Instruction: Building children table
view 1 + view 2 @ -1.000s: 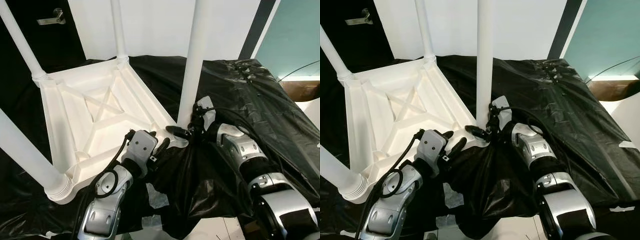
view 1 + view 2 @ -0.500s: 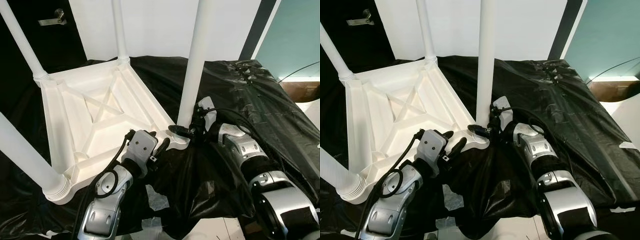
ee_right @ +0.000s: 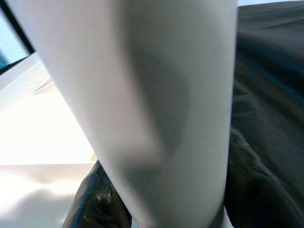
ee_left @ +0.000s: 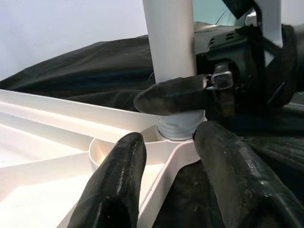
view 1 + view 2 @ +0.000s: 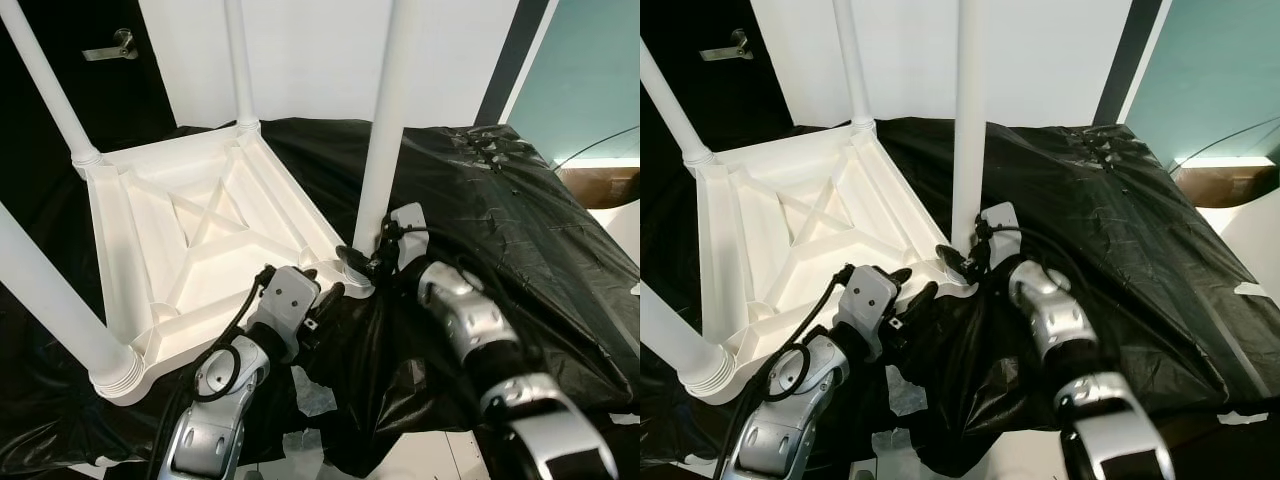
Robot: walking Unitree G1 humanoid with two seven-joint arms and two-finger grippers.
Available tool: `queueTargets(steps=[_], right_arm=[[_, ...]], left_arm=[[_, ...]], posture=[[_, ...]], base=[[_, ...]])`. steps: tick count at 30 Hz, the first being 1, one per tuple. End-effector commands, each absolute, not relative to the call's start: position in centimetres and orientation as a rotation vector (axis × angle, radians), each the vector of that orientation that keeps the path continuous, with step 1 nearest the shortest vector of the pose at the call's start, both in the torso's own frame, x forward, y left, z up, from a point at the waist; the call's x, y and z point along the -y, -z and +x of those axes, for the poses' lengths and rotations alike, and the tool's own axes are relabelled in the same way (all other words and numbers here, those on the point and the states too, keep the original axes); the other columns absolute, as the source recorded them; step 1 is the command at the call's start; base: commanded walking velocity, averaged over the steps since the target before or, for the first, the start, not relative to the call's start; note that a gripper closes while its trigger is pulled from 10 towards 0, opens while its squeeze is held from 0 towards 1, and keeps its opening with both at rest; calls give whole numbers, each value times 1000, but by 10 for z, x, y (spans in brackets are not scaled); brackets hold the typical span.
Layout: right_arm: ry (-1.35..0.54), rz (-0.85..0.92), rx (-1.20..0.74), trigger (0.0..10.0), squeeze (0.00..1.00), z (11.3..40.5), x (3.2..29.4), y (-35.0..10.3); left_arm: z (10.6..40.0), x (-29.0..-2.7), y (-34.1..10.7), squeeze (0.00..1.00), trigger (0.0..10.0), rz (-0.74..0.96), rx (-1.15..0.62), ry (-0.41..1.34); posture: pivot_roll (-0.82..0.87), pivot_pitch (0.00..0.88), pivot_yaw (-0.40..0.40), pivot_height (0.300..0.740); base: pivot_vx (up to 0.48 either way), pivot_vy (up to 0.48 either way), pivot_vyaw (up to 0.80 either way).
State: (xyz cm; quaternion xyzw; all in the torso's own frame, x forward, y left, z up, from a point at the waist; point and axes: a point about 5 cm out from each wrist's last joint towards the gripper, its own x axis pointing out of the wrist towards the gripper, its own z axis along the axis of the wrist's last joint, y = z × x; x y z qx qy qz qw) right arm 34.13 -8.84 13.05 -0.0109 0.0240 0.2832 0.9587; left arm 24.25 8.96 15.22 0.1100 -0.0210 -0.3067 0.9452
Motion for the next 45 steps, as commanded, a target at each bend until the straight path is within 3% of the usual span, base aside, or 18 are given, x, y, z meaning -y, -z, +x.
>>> queueTargets(steps=[1, 5, 21, 22, 31, 38, 45], right_arm=[[-498, -12, -140, 10000, 0, 335, 92, -111], [-312, 43, -151, 10000, 0, 326, 89, -106], [-256, 74, -98, 10000, 0, 317, 85, -117], [-257, 83, -88, 10000, 1000, 317, 86, -120], [-337, 69, -47, 10000, 1000, 318, 98, -132], [-517, 60, -49, 10000, 1000, 322, 114, -137], [-773, -66, -64, 10000, 1000, 343, 115, -145]], left_arm=[[242, -92, -148, 0, 10000, 224, 25, 574], [241, -91, -146, 0, 10000, 222, 20, 573], [241, -91, -147, 0, 10000, 225, 18, 581], [241, -92, -147, 0, 10000, 225, 18, 580], [240, -95, -147, 0, 10000, 229, 17, 570], [240, -96, -147, 0, 10000, 231, 17, 564], [240, -98, -147, 0, 10000, 239, 15, 565]], posture=[[117, 31, -48, 740], [118, 34, -54, 740], [107, 43, -42, 740], [109, 45, -43, 740], [115, 46, -48, 740], [117, 46, -50, 740], [125, 37, -50, 740]], base=[[0, 0, 0], [0, 0, 0], [0, 0, 0], [0, 0, 0], [0, 0, 0], [0, 0, 0], [0, 0, 0]])
